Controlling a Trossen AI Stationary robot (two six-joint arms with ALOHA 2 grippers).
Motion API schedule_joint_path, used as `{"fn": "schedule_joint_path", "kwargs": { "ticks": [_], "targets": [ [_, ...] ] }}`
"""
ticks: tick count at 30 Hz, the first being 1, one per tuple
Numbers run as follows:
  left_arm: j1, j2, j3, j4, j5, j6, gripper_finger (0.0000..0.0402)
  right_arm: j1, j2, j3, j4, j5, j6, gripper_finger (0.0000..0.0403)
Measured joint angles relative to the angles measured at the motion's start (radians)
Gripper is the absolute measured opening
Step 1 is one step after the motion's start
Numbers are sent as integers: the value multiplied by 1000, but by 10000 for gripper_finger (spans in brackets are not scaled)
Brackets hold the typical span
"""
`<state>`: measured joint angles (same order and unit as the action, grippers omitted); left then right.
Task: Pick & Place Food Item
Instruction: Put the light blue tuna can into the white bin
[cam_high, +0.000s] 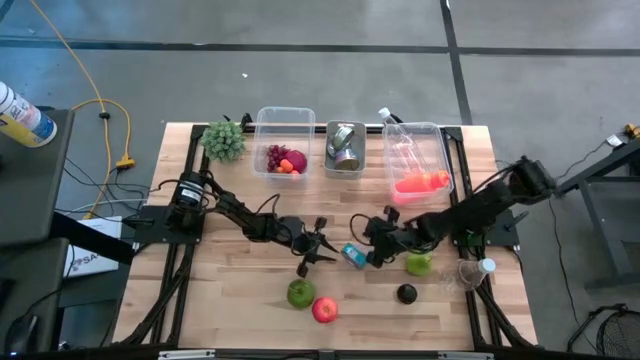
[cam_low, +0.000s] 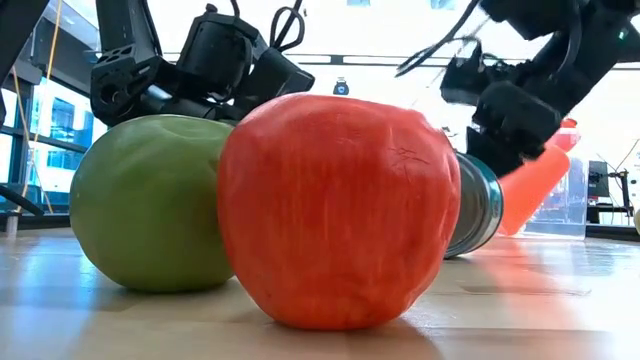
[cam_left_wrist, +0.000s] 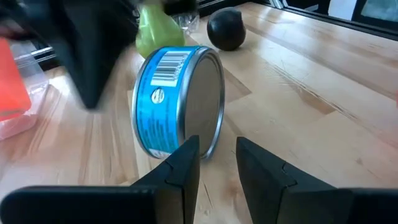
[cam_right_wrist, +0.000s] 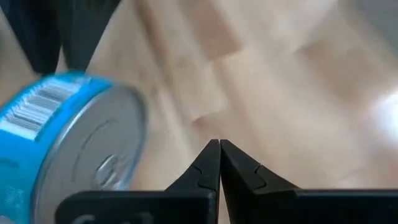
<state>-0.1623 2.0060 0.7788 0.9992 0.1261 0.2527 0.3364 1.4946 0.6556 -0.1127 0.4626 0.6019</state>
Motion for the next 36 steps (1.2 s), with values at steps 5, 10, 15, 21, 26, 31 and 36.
{"fn": "schedule_joint_path", "kwargs": {
  "ticks": [5, 10, 15, 21, 26, 31, 36],
  "targets": [
    [0, 0, 0, -22, 0, -2, 99, 1, -149, 0, -90, 169, -75, 2],
    [2, 0, 0, -38, -12, -34, 99, 4, -289, 2, -38, 155, -113, 6],
    [2, 0, 0, -39, -29, -37, 99, 26, -358, 2, -10, 115, -134, 55],
    [5, 0, 0, -50, -33, -61, 99, 96, -345, 2, 148, 19, -202, 167],
    [5, 0, 0, -56, -57, -82, 99, 135, -336, 2, 213, -5, -230, 239],
    [5, -8, 0, -96, -95, -139, 99, 149, -336, 2, 207, -8, -235, 262],
    [5, -112, 0, -267, -125, -164, 99, 176, -336, 2, 211, -8, -284, 259]
  ]
}}
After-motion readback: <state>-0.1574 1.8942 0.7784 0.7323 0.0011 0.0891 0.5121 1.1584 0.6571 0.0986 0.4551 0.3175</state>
